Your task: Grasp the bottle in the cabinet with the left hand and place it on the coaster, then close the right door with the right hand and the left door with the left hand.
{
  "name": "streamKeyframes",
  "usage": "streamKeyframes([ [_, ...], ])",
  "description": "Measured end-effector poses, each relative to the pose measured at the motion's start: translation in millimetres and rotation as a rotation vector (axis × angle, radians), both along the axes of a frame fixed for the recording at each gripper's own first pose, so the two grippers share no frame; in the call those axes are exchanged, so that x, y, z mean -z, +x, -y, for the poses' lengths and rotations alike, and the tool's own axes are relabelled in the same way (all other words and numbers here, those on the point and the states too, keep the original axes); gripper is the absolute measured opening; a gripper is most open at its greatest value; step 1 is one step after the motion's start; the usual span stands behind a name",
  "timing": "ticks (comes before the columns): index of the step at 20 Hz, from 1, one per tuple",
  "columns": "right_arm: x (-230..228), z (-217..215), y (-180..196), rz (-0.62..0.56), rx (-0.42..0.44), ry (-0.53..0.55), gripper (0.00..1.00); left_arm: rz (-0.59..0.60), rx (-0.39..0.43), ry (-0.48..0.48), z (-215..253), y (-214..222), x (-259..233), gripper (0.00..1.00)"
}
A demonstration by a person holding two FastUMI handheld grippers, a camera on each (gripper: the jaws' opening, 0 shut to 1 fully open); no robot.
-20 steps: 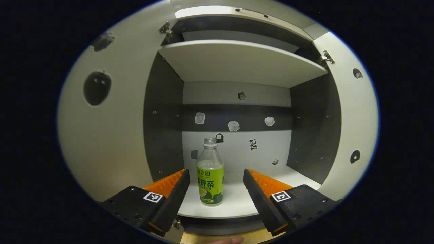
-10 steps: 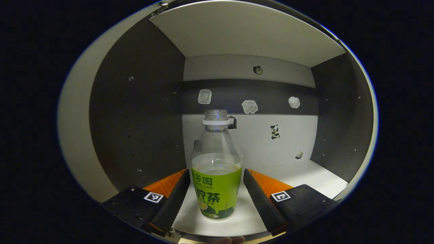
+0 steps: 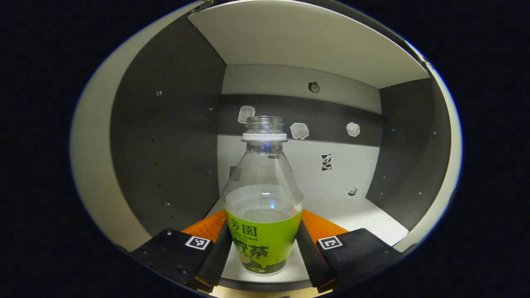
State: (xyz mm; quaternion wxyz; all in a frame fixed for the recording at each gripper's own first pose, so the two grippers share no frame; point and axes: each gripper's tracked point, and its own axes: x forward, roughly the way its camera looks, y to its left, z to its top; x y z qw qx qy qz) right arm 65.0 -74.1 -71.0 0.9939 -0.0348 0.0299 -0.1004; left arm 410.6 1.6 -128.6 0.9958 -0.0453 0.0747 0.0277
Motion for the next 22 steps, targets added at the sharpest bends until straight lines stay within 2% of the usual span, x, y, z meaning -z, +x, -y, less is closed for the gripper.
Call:
streamKeyframes([
  [4,-8,3,-33,0.02,-0.008,0.024,0.96,0.039,0.044,0.026,18,-52,-28,0.79],
  [5,-11,2,-42,0.025,-0.015,0.029,0.94,0.05,0.044,0.03,20,-65,-34,0.79],
  [12,-23,13,-110,0.043,-0.049,0.073,0.96,0.082,0.04,0.008,23,-159,-69,0.79],
  [13,-23,16,-118,0.039,-0.05,0.076,0.93,0.081,0.032,0.002,21,-172,-71,0.79],
  [14,-23,17,-125,0.034,-0.053,0.083,0.96,0.075,0.023,-0.002,17,-186,-72,0.79],
  [15,-25,16,-129,0.033,-0.065,0.089,0.93,0.074,0.016,-0.008,14,-198,-74,0.79],
  [16,-28,14,-132,0.036,-0.084,0.094,0.96,0.075,0.01,-0.016,11,-211,-76,0.79],
  [19,-33,5,-141,0.044,-0.132,0.101,0.96,0.097,-0.013,-0.029,0,-245,-77,0.79],
  [22,-29,-3,-143,0.036,-0.158,0.115,0.96,0.075,-0.019,-0.028,-4,-270,-58,0.79],
])
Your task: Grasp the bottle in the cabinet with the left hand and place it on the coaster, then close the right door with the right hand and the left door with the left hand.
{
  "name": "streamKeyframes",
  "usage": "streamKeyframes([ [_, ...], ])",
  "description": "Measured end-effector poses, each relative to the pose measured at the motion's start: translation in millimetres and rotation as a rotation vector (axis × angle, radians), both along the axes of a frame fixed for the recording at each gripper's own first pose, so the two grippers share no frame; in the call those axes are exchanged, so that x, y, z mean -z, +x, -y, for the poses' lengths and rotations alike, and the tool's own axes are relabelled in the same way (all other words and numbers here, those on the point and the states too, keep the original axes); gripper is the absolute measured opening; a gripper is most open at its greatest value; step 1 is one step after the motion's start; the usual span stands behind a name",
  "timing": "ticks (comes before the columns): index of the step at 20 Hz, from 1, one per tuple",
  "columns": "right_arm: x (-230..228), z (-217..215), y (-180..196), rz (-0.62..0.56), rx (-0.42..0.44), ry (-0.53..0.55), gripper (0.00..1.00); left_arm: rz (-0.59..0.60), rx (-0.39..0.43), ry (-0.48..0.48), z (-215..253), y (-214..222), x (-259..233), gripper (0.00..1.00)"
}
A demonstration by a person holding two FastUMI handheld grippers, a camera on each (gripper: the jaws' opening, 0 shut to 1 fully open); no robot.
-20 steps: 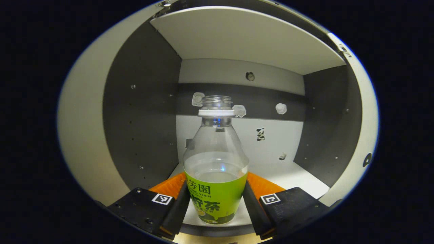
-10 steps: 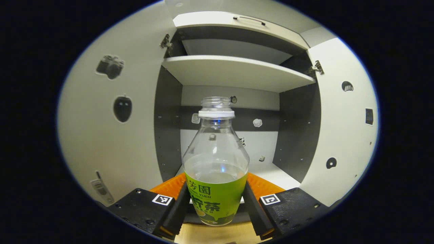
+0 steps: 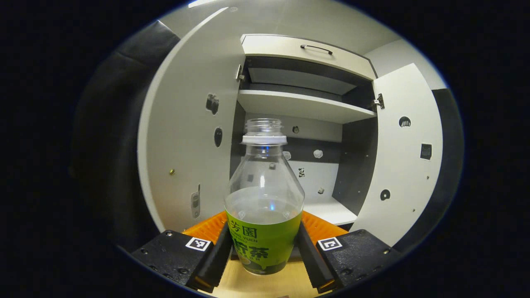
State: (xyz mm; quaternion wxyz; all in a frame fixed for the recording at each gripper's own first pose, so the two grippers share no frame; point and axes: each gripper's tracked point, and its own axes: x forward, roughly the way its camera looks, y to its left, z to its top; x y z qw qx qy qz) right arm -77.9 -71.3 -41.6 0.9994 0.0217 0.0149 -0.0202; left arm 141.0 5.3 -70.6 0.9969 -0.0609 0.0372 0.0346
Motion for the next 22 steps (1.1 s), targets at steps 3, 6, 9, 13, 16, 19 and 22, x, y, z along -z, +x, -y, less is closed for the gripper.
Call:
streamKeyframes([
  [3,0,-17,2,0.013,-0.052,0.014,0.96,-0.004,0.006,0.0,3,-15,26,0.79],
  [6,5,-26,6,0.019,-0.079,0.014,0.93,-0.038,0.059,-0.004,15,-25,74,0.79],
  [9,21,-35,15,-0.009,-0.087,0.014,0.93,-0.018,0.076,0.0,16,-29,103,0.8],
  [13,41,-46,31,-0.065,-0.084,0.011,0.93,0.0,0.139,-0.011,30,-36,160,0.79],
  [16,30,-66,44,-0.026,-0.125,0.04,0.96,-0.087,0.224,0.045,49,-48,228,0.8],
  [19,26,-85,61,0.009,-0.175,0.054,0.96,-0.126,0.331,0.09,72,-65,288,0.8],
  [22,30,-84,87,0.005,-0.187,-0.016,0.96,-0.179,0.413,0.085,89,-81,337,0.8],
])
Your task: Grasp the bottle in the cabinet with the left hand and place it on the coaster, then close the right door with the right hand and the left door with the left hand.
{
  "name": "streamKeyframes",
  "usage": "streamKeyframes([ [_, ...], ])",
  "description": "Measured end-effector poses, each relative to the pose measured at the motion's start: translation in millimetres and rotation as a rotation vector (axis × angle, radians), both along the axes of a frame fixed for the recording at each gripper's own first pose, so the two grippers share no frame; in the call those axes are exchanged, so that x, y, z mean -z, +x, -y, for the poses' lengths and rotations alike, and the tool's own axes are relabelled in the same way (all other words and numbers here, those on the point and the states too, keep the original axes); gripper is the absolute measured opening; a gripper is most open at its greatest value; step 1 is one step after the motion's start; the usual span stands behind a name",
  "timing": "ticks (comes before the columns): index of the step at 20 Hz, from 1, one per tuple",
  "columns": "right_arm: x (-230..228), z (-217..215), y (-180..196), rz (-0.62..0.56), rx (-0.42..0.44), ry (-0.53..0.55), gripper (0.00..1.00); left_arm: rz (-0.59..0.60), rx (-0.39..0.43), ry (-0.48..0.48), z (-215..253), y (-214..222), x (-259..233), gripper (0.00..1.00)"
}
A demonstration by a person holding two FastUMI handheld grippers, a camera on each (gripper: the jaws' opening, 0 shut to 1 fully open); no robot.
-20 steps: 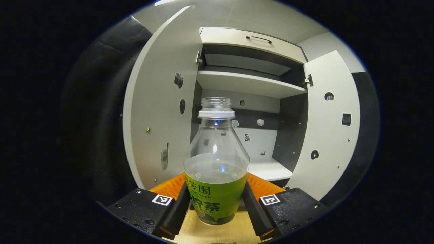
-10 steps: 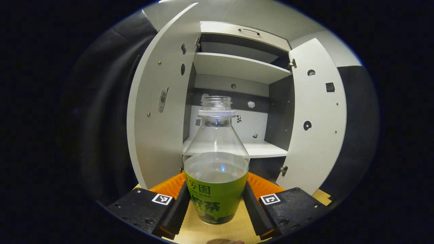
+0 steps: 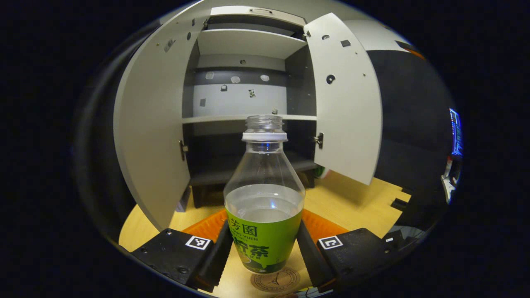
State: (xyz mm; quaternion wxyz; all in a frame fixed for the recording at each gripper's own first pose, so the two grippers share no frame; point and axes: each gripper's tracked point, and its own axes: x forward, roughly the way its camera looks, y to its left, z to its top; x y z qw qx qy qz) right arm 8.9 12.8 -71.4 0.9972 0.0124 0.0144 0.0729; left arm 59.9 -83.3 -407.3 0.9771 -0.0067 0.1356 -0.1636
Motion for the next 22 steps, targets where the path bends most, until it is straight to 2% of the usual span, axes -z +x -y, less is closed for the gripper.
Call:
streamKeyframes([
  [5,6,9,45,-0.036,0.045,0.011,0.96,-0.061,0.075,-0.038,16,-19,43,0.81],
  [8,11,5,62,-0.046,0.051,0.036,0.93,-0.094,0.102,0.022,19,-24,64,0.81],
  [9,13,3,67,-0.05,0.049,0.04,0.96,-0.087,0.109,0.033,18,-23,66,0.81],
  [12,20,-1,77,-0.056,0.046,0.028,0.96,-0.096,0.147,0.015,22,-26,66,0.82],
  [15,30,3,82,-0.08,0.053,0.026,0.96,-0.132,0.145,0.07,12,-28,79,0.83],
  [22,32,21,88,-0.08,0.08,0.044,0.96,-0.161,0.195,0.081,9,-41,72,0.84],
])
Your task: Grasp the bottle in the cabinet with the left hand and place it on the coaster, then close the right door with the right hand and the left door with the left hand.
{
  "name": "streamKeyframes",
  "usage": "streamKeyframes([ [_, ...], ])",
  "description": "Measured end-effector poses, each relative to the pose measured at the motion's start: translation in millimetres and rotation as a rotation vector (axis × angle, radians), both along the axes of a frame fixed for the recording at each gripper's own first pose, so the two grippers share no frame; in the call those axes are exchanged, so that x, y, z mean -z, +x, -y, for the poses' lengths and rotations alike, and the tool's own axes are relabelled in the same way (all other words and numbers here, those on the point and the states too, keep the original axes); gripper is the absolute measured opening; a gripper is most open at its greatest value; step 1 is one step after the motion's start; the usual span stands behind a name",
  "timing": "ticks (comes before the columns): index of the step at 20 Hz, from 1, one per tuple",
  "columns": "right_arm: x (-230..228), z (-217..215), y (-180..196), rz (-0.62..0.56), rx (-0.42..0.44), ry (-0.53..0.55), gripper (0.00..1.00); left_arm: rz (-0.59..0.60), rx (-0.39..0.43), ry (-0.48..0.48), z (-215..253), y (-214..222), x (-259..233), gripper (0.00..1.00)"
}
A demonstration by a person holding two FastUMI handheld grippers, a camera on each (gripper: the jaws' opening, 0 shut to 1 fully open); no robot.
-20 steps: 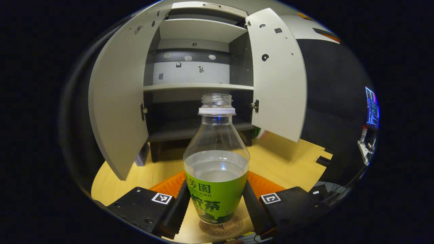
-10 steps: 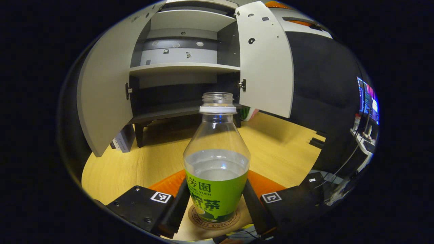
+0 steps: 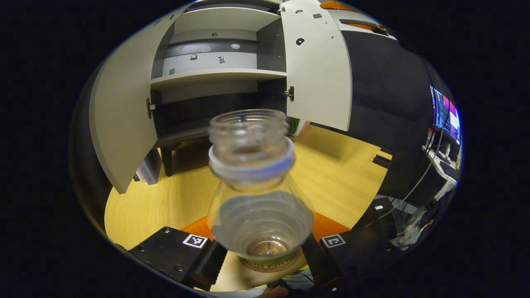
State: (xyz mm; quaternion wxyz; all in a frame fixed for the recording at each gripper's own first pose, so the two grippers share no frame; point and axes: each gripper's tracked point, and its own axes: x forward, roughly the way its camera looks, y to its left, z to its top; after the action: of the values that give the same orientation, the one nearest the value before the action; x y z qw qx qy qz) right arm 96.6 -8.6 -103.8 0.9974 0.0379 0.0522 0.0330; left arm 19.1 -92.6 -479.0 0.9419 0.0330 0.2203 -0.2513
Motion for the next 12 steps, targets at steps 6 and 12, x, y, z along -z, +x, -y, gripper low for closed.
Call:
streamKeyframes([
  [6,3,27,-11,-0.002,0.045,-0.006,0.96,-0.078,-0.016,-0.019,1,1,-10,0.85],
  [12,6,55,-22,0.006,0.083,0.008,0.96,-0.028,-0.024,-0.07,6,19,-85,0.91],
])
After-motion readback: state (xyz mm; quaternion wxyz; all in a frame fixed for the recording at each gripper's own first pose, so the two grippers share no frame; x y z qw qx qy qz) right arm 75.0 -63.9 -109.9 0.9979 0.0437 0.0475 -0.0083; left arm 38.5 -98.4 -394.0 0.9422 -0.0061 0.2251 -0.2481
